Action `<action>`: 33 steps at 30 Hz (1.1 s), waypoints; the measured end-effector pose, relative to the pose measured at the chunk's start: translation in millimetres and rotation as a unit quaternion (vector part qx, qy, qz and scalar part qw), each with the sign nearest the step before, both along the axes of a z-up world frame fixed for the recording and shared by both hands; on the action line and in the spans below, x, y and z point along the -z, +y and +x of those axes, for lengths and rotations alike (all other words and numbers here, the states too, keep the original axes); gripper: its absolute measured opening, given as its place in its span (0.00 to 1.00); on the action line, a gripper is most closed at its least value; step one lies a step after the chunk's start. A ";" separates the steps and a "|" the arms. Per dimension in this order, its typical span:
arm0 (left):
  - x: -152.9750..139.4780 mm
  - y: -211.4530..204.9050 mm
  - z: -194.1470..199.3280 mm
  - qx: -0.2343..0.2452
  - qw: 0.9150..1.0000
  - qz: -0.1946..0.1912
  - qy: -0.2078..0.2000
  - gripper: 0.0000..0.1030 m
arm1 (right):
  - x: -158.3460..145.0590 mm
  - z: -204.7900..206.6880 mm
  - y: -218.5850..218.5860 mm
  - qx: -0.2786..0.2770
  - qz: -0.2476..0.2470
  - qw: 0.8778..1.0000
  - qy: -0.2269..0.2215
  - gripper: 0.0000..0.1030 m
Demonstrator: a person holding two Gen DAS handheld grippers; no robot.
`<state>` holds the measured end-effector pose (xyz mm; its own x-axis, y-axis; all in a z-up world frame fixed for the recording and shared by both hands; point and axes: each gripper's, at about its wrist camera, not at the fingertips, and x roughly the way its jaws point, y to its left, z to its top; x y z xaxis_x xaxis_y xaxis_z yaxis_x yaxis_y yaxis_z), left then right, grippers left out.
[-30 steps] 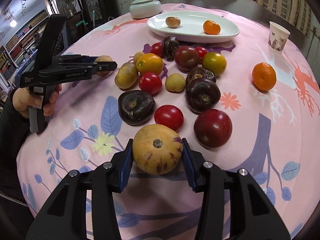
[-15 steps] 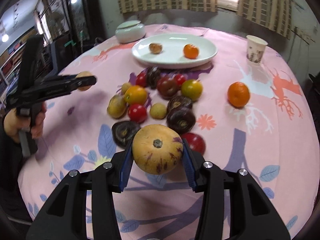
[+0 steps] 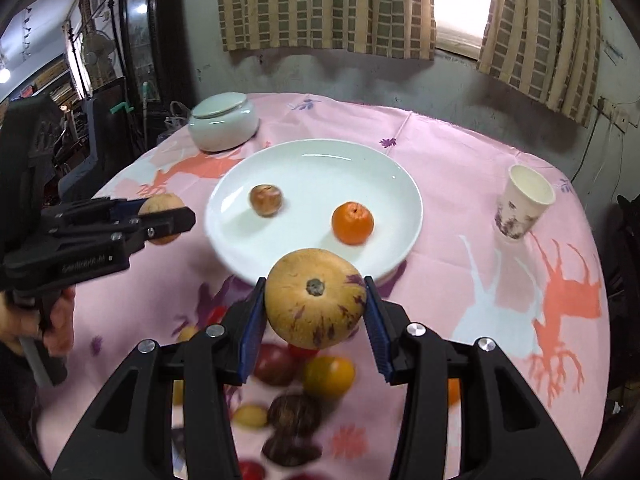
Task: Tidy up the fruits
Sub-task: 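Carry both fruits onto the white plate and open both tools, then grasp the dark red apple with the right tool while the left tool grasps a mottled brown fruit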
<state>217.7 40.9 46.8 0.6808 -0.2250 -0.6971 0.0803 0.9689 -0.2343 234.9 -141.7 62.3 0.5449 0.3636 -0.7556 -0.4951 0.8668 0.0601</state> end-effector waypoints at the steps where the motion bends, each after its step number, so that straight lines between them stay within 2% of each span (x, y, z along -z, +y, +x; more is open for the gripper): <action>1: 5.5 -0.6 6.4 0.002 1.000 -0.007 0.004 0.41 | 7.4 13.9 3.9 0.004 0.000 1.000 0.009 0.45; 7: 35.6 6.1 31.7 -0.012 1.000 -0.014 0.021 0.42 | 39.5 55.4 27.2 0.023 -0.018 0.999 0.042 0.45; 9: 36.3 12.9 33.9 -0.026 0.999 -0.017 0.018 0.60 | 46.4 63.7 30.0 0.029 -0.015 0.998 0.052 0.51; 10: 33.1 16.9 31.3 -0.044 0.999 -0.016 0.004 0.77 | 48.7 67.7 30.7 0.030 -0.011 0.998 0.058 0.54; 11: 28.6 20.3 28.1 -0.059 0.998 -0.016 -0.013 0.84 | 48.8 70.3 30.5 0.038 -0.006 0.998 0.059 0.54; 14: 19.8 22.2 23.6 -0.054 0.998 -0.027 -0.027 0.84 | 42.5 68.2 25.7 0.048 0.018 0.997 0.055 0.54; 16: 16.1 18.5 19.6 -0.054 0.998 -0.018 -0.031 0.84 | 35.7 61.8 20.5 0.051 0.024 0.997 0.050 0.54; 20: 5.1 -0.7 11.7 -0.036 0.998 0.049 -0.033 0.86 | 23.3 35.8 -2.1 0.063 0.022 0.997 0.045 0.54; 23: -9.5 -12.5 -2.2 -0.026 0.996 0.077 -0.043 0.88 | 18.0 10.7 -22.1 0.072 0.009 0.996 0.045 0.56; 24: -14.7 -15.3 -10.0 -0.023 0.995 0.082 -0.047 0.89 | 16.5 0.6 -27.3 0.070 0.000 0.997 0.044 0.64; 25: -18.8 -18.4 -17.9 -0.014 0.995 0.082 -0.052 0.92 | 15.1 -10.8 -30.8 0.067 -0.011 0.997 0.040 0.70; 27: -21.3 -24.9 -33.7 0.006 0.995 0.090 -0.051 0.96 | 12.2 -37.1 -34.0 0.037 -0.025 0.999 0.030 0.70; 29: -17.5 -28.6 -49.3 0.012 0.994 0.102 -0.040 0.96 | 13.3 -61.6 -37.5 0.000 -0.036 0.999 0.029 0.70; 31: -11.1 -30.3 -67.4 0.033 0.994 0.093 -0.036 0.96 | 17.9 -80.8 -42.4 -0.021 -0.049 0.998 0.032 0.70; 33: -0.6 -32.7 -80.6 0.042 0.994 0.100 -0.023 0.96 | 27.4 -94.9 -47.5 -0.036 -0.062 0.997 0.041 0.70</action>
<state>137.2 8.1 47.4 0.6973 -0.1424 -0.7025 0.1699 0.9850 -0.0310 140.0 -189.2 34.9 0.4554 0.3004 -0.8381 -0.5536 0.8328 -0.0023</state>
